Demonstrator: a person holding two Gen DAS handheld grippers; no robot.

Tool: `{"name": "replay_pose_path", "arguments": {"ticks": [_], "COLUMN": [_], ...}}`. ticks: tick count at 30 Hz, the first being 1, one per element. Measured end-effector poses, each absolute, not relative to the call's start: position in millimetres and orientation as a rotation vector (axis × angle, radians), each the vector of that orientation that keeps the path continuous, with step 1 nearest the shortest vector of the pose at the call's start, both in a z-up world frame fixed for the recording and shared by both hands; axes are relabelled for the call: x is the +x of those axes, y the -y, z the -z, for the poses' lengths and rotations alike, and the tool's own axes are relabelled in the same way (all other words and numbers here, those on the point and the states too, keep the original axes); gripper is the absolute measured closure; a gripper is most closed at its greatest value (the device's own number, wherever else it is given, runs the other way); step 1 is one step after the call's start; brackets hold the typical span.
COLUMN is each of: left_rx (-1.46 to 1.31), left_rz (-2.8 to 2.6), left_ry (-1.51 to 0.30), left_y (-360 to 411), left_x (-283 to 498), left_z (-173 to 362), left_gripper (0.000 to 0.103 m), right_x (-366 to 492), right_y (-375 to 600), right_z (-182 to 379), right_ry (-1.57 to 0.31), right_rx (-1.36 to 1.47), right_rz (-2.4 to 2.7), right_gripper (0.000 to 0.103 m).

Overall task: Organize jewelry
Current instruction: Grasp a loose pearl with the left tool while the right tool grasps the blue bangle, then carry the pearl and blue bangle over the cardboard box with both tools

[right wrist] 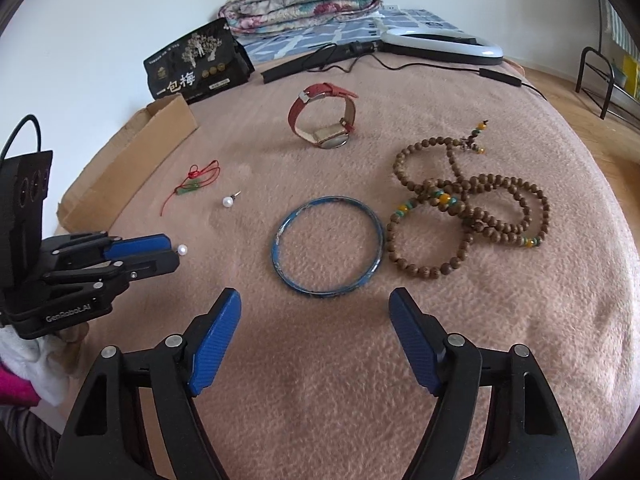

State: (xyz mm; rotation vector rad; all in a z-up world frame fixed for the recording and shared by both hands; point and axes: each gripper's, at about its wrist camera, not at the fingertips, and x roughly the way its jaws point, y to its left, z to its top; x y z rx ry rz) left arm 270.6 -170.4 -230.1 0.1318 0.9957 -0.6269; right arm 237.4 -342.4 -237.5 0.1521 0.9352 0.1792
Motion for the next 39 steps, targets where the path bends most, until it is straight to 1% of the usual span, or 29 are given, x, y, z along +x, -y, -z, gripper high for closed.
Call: {"name": "replay_pose_path", "arguments": {"ticks": [4, 12, 14, 24, 26, 39], "left_rx": [0.153, 0.151, 0.149, 0.138, 0.139, 0.13], "left_rz": [0.627, 0.628, 0.63, 0.633, 0.631, 0.612], "left_ry": [-0.99, -0.986, -0.983, -0.98, -0.978, -0.946], "left_y": [174.9, 176.1, 176.0, 175.0, 174.4, 161.4], "left_x": [272.4, 276.1, 276.1, 277.5, 276.9, 264.8], "left_z": [234.0, 238.1, 238.4, 239.8, 239.0, 218.6], "left_gripper": [0.083, 0.094, 0.095, 0.096, 0.096, 0.096], "right_x": [244.6, 259.6, 263.6, 274.6, 274.2, 259.9], "right_y": [340.2, 332.7, 328.6, 316.7, 315.9, 313.1], "right_z": [239.3, 242.4, 243.4, 247.9, 247.7, 232.3], "right_ry": [-0.943, -0.947, -0.952, -0.967, -0.965, -0.937], "right_rx": [0.139, 0.09, 0.062, -0.026, -0.036, -0.004], "right_rz": [-0.177, -0.137, -0.12, -0.077, -0.071, -0.093], "right_gripper": [0.027, 0.027, 0.027, 0.027, 0.033, 0.033]}}
